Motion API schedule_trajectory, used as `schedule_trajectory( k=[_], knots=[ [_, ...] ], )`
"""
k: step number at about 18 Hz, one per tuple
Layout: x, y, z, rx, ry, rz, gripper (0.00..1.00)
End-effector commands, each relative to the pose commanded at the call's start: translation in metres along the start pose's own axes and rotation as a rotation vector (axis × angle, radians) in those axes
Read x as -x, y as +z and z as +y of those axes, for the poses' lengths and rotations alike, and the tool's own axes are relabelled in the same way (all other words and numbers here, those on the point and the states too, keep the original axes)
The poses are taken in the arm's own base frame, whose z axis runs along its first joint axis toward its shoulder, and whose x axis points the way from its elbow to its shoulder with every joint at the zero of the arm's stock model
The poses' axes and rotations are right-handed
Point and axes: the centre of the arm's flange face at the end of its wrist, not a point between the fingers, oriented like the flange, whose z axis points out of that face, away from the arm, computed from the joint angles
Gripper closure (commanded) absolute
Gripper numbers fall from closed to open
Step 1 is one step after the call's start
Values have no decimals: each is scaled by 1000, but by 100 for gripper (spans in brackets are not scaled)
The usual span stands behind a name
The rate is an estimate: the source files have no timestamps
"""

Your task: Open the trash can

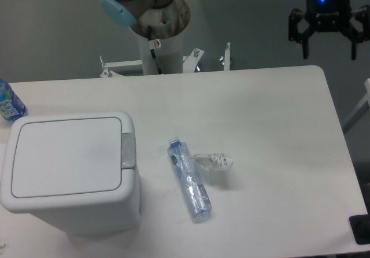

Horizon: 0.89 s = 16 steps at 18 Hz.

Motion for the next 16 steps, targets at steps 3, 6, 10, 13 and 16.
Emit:
schedule_trajectory(
  k=[3,6,10,13,16],
  knots=[
    [0,0,-1,-8,0,4,0],
    [-2,-1,-6,-59,-3,15,0],
    [-4,-3,-10,-72,-74,21,0],
    [-3,-7,-23,-85,-255,22,0],
    [-17,-12,-66,-181,-393,84,0]
  ],
)
